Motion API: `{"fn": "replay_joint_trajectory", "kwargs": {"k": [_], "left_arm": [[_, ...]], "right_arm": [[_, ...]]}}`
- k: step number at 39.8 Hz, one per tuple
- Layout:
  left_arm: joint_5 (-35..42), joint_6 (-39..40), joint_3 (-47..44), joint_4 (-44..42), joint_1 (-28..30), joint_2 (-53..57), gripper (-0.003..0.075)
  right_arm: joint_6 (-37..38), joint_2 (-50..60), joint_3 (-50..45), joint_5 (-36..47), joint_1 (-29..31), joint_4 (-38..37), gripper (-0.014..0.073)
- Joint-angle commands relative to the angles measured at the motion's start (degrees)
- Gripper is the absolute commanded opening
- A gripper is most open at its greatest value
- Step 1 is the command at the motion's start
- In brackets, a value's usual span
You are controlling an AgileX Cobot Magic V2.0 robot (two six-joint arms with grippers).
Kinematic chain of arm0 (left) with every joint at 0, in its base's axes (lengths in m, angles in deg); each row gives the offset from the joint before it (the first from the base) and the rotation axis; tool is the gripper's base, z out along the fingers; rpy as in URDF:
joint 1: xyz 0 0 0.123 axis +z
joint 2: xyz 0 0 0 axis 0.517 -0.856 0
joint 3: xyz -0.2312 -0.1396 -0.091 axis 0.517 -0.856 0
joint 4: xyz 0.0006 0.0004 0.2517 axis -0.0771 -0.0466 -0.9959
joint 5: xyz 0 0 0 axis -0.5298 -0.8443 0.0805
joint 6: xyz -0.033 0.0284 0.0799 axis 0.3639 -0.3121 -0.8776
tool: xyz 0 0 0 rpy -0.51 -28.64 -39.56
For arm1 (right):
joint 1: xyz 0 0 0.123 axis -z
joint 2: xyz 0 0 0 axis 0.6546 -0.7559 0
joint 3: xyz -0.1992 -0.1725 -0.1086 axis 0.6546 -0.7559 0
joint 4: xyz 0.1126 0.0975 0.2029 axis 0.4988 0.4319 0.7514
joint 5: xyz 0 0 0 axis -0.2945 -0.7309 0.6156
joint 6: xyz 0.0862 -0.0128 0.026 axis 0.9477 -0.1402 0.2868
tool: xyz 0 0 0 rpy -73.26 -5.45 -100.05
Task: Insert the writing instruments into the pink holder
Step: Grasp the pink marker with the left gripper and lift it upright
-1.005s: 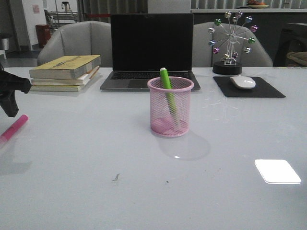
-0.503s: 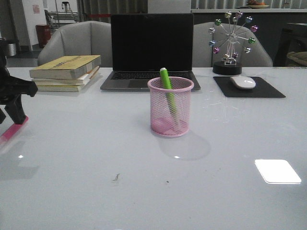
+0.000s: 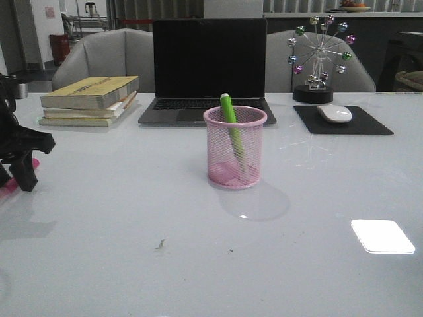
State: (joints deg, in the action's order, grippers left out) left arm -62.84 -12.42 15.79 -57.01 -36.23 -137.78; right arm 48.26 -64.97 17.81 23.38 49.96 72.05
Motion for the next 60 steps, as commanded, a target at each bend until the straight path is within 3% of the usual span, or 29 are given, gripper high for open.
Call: {"fn": "replay_joint_trajectory", "kwargs": {"k": [1, 6, 17, 34, 51, 60], "left_arm": [[0.5, -0.1, 1.2, 0.5, -0.3, 1.8, 0.0233], [-1.5, -0.1, 1.2, 0.1, -0.3, 1.8, 0.0101], [-1.4, -3.1, 1.6, 0.9, -1.0, 2.4, 0.0102], [9.3, -4.4, 13.5, 4.8, -10.5, 10.5, 0.0102], [35.2, -4.4, 18.2, 10.3, -27.6, 14.1, 0.0102], [54.1, -4.0, 13.1, 10.3, -34.7, 14.1, 0.0102]], "right_arm": [[-0.2, 0.1, 1.6, 4.5, 0.2, -0.2, 0.0319], [-0.2, 0.1, 1.6, 4.5, 0.2, -0.2, 0.0319], [-0.2, 0.1, 1.6, 4.5, 0.2, -0.2, 0.0319], [-0.2, 0.1, 1.6, 4.5, 0.2, -0.2, 0.0319], [-0.2, 0.1, 1.6, 4.5, 0.2, -0.2, 0.0319], [-0.2, 0.1, 1.6, 4.5, 0.2, -0.2, 0.0319]]}}
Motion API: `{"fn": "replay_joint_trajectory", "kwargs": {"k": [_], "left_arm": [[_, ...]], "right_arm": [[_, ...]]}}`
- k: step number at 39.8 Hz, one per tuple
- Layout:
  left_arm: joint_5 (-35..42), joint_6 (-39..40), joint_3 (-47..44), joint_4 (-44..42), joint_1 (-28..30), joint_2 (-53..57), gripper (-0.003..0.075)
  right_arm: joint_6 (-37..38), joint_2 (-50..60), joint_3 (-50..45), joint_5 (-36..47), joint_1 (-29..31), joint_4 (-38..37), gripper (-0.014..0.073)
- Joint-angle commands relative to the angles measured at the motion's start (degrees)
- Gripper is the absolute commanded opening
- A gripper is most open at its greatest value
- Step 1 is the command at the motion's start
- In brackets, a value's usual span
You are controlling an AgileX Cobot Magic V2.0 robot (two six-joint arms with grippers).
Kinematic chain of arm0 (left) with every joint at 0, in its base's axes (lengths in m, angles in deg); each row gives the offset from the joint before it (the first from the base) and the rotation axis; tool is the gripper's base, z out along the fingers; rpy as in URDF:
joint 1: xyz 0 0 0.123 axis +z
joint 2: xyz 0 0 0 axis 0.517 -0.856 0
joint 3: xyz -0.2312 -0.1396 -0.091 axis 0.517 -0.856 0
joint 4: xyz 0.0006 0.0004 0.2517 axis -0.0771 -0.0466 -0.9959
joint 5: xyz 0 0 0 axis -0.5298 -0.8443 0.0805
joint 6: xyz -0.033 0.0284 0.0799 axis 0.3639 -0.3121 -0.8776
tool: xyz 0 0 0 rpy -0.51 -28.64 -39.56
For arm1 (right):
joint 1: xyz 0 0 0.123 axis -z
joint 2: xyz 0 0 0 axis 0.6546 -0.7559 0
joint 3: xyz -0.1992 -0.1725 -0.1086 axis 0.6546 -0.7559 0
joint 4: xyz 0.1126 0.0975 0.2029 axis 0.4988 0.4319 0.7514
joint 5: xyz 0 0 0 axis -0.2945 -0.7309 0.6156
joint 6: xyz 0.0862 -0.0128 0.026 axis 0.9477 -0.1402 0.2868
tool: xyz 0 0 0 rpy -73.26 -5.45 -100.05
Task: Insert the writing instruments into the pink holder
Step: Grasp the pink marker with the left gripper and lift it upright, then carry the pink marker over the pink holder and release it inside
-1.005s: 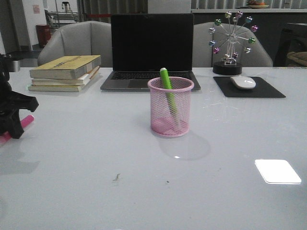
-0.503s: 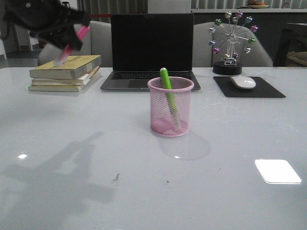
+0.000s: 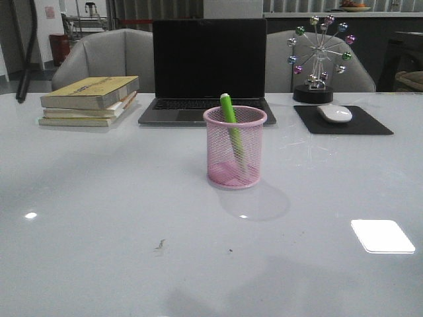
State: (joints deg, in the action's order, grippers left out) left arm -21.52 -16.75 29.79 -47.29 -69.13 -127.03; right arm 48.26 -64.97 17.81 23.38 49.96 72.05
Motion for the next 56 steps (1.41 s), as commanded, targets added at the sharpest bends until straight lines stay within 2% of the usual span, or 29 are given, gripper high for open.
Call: {"fn": "replay_joint_trajectory", "kwargs": {"k": [1, 8, 12, 16, 23, 52, 56], "left_arm": [[14.5, 0.9, -1.8, 0.6, -2.0, 3.3, 0.0102], [24.9, 3.9, -10.6, -0.6, -2.8, 3.1, 0.0105], [30.9, 9.1, -14.5, -7.2, -2.8, 1.7, 0.0108], [35.6, 13.9, -15.9, -12.1, -2.5, -1.6, 0.0108], [42.4, 19.2, -15.9, -14.6, -2.5, -8.2, 0.0108], [50.6, 21.1, -16.1, -16.7, -2.5, -17.9, 0.0108], [52.1, 21.0, -16.1, -16.9, -2.5, -17.9, 0.0146]], "right_arm": [[-0.2, 0.1, 1.6, 4.5, 0.2, -0.2, 0.0319], [-0.2, 0.1, 1.6, 4.5, 0.2, -0.2, 0.0319], [-0.2, 0.1, 1.6, 4.5, 0.2, -0.2, 0.0319], [-0.2, 0.1, 1.6, 4.5, 0.2, -0.2, 0.0319], [-0.2, 0.1, 1.6, 4.5, 0.2, -0.2, 0.0319], [-0.2, 0.1, 1.6, 4.4, 0.2, -0.2, 0.0319], [-0.2, 0.1, 1.6, 4.4, 0.2, -0.2, 0.0319]]}}
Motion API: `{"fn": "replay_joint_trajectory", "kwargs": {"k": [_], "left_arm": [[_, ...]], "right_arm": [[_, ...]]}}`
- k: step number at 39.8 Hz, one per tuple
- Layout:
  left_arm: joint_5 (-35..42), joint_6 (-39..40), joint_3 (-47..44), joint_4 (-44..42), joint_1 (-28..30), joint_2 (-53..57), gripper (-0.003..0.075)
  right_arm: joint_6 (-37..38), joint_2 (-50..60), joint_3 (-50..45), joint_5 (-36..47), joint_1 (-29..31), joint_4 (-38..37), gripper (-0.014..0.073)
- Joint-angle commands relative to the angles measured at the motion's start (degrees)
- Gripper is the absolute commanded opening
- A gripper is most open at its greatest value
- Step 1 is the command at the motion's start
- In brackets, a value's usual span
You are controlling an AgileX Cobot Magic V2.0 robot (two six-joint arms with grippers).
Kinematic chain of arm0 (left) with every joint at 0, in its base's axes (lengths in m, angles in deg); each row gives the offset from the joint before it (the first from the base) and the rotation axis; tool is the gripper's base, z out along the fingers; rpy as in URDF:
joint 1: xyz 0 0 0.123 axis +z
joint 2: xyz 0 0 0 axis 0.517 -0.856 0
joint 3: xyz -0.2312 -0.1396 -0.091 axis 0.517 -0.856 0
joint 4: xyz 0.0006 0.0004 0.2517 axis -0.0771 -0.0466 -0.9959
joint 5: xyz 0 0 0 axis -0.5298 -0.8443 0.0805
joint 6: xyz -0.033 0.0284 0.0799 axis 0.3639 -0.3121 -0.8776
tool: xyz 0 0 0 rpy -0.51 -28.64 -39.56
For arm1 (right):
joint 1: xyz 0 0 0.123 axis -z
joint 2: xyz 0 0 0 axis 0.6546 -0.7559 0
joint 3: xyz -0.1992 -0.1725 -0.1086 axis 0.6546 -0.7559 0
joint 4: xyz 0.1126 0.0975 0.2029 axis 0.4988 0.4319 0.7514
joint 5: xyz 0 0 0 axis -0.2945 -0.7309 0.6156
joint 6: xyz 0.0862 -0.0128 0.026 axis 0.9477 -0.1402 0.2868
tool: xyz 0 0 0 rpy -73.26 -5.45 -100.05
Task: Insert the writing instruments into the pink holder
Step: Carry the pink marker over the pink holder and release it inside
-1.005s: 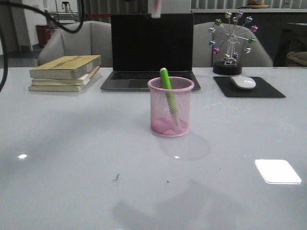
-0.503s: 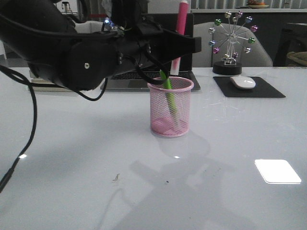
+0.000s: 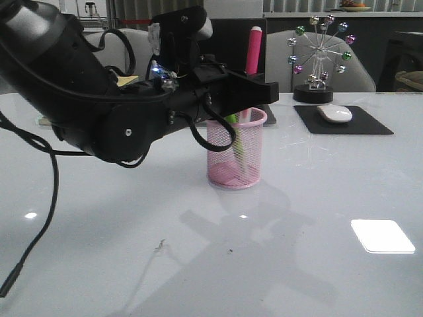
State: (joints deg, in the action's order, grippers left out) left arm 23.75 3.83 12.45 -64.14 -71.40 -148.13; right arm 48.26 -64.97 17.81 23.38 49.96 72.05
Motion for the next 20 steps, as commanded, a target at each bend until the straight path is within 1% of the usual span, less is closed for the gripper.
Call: {"fn": "replay_joint_trajectory", "kwargs": {"k": [1, 6, 9, 17, 20], "left_arm": [[7.0, 0.4, 1.2, -0.3, -0.1, 3.2, 0.0169], [7.2, 0.4, 1.2, -1.0, 0.2, 3.2, 0.0306], [7.2, 0.4, 1.1, -1.0, 0.2, 3.2, 0.0353], [6.4, 0.4, 0.9, -0.8, 0.2, 3.2, 0.0358], [7.2, 0.4, 0.9, -0.8, 0.2, 3.2, 0.0358]], "right_arm": [[-0.2, 0.1, 1.6, 4.4, 0.2, -0.2, 0.0319], [-0.2, 0.1, 1.6, 4.4, 0.2, -0.2, 0.0319], [-0.2, 0.1, 1.6, 4.4, 0.2, -0.2, 0.0319], [-0.2, 0.1, 1.6, 4.4, 0.2, -0.2, 0.0319], [-0.2, 0.1, 1.6, 4.4, 0.2, -0.2, 0.0319]]}}
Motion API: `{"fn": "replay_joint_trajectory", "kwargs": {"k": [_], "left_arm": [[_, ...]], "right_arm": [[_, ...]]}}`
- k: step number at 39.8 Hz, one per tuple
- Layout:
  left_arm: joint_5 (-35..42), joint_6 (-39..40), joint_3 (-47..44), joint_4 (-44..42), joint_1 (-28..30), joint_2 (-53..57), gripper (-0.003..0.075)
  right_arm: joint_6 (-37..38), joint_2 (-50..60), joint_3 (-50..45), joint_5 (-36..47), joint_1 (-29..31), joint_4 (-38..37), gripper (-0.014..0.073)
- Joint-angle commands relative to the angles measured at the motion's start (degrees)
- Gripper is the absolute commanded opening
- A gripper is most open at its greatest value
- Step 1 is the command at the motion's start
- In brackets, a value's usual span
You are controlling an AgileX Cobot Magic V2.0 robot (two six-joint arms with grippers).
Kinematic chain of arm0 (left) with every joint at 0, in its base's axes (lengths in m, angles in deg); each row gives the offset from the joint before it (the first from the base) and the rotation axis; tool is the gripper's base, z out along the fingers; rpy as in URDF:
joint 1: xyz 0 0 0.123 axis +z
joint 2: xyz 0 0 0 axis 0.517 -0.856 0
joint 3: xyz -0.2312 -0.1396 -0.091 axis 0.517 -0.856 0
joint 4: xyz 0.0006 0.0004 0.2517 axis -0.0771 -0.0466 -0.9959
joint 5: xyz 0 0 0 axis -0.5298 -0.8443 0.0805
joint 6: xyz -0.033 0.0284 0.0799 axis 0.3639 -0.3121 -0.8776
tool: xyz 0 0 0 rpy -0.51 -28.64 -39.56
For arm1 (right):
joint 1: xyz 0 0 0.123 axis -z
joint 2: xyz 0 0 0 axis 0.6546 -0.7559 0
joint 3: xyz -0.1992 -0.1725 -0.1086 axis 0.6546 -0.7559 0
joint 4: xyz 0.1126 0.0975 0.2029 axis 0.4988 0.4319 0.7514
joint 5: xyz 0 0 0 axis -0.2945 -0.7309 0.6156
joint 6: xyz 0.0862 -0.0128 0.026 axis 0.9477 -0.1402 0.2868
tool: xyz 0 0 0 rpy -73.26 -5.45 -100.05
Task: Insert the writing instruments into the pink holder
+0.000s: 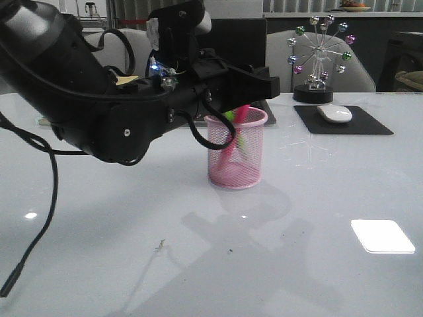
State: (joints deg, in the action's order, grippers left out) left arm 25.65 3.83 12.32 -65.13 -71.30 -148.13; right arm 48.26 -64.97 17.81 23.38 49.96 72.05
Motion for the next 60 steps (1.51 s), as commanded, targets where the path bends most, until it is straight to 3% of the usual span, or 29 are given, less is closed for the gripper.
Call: {"fn": "replay_joint_trajectory", "kwargs": {"k": [1, 8, 16, 30, 43, 60], "left_arm": [[5.5, 0.4, 1.0, 0.1, 0.1, 3.4, 0.0358], [-0.2, 0.4, 1.0, 0.0, 0.3, 8.0, 0.0356], [-14.7, 0.4, 1.0, -0.2, 3.2, 18.1, 0.0356], [-36.2, 0.2, 1.0, -6.6, 13.2, 36.2, 0.0355], [-61.1, 0.2, 0.3, -11.9, 23.5, 50.4, 0.0356], [-61.9, 0.2, -18.9, -13.1, 32.9, 70.5, 0.0356]], "right_arm": [[-0.2, 0.1, 1.6, 4.4, 0.2, -0.2, 0.0319], [-0.2, 0.1, 1.6, 4.4, 0.2, -0.2, 0.0319], [-0.2, 0.1, 1.6, 4.4, 0.2, -0.2, 0.0319], [-0.2, 0.1, 1.6, 4.4, 0.2, -0.2, 0.0319], [-0.2, 0.1, 1.6, 4.4, 0.2, -0.2, 0.0319], [-0.2, 0.1, 1.6, 4.4, 0.2, -0.2, 0.0319]]}}
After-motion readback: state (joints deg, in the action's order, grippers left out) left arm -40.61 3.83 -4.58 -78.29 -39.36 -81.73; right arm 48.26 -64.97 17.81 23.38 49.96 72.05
